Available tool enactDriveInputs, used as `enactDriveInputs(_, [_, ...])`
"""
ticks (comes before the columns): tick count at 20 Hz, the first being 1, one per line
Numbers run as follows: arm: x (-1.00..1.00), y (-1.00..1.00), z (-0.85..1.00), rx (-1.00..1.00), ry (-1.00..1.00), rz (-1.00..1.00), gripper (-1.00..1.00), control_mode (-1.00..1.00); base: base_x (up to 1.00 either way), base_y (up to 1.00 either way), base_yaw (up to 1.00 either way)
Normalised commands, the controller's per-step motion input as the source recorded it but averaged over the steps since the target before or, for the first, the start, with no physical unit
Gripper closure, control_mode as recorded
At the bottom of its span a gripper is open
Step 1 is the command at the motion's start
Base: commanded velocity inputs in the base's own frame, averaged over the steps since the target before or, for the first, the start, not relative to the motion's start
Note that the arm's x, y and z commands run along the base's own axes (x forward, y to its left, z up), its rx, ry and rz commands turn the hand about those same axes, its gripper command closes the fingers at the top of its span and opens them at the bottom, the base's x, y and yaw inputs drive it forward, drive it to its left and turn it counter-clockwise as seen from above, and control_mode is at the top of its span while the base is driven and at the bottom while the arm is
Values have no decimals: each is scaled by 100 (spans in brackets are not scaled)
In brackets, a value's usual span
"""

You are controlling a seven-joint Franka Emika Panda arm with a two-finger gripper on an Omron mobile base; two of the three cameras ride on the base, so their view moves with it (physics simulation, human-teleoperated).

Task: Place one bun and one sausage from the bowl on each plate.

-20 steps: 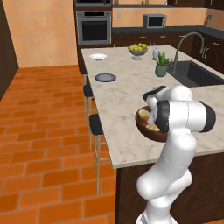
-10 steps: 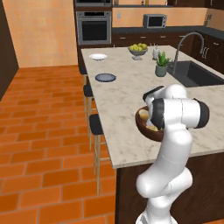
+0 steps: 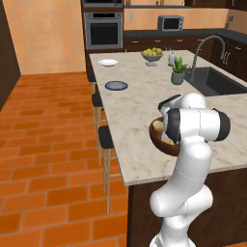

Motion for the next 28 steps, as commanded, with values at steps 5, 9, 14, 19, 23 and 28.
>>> enactDriveInputs(5, [0, 0, 0, 0, 0, 0, 100, -100, 0, 0, 0])
enactDriveInputs(9, [-4, 0, 2, 0, 0, 0, 100, -100, 0, 0, 0])
enactDriveInputs(14, [-8, 0, 20, 0, 0, 2, 100, -100, 0, 0, 0])
enactDriveInputs(19, [-7, 0, 36, 0, -3, 9, 100, -100, 0, 0, 0])
enactDriveInputs(23, [-23, 0, 54, 0, 0, 8, 100, -100, 0, 0, 0])
enactDriveInputs(28, [-60, 1, 46, -16, -2, 0, 100, -100, 0, 0, 0])
